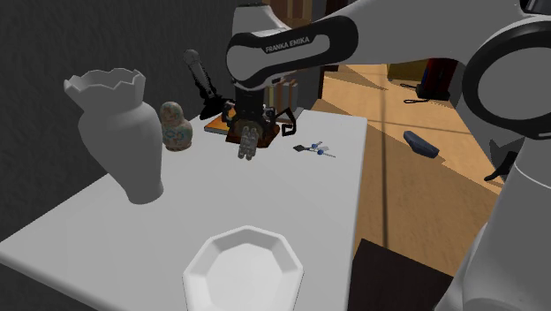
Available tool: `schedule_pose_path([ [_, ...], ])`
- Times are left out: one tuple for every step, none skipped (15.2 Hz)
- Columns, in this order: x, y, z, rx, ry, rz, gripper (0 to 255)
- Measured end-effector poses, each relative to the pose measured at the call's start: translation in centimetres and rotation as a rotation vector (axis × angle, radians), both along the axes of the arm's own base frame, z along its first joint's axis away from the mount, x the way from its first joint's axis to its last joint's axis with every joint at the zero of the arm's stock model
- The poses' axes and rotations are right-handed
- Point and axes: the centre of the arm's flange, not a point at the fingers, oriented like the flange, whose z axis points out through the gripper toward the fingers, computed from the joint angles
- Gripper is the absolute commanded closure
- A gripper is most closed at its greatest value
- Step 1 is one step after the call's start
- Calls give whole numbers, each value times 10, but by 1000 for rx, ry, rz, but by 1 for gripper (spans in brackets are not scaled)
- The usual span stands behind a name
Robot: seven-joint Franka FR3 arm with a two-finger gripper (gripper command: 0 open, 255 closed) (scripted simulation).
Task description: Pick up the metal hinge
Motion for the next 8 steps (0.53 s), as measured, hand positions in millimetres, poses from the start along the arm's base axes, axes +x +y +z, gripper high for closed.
schedule_pose_path([
  [1,0,-5,0,0,-1,0],
  [1,0,-10,0,0,-1,0],
  [2,0,-18,0,0,-1,0],
  [2,1,-21,0,0,-1,0],
  [2,1,-21,0,-1,-1,255],
  [2,1,-22,0,-1,-1,255],
  [2,0,-22,0,-2,-1,255],
  [2,1,-22,0,-3,-1,255],
])
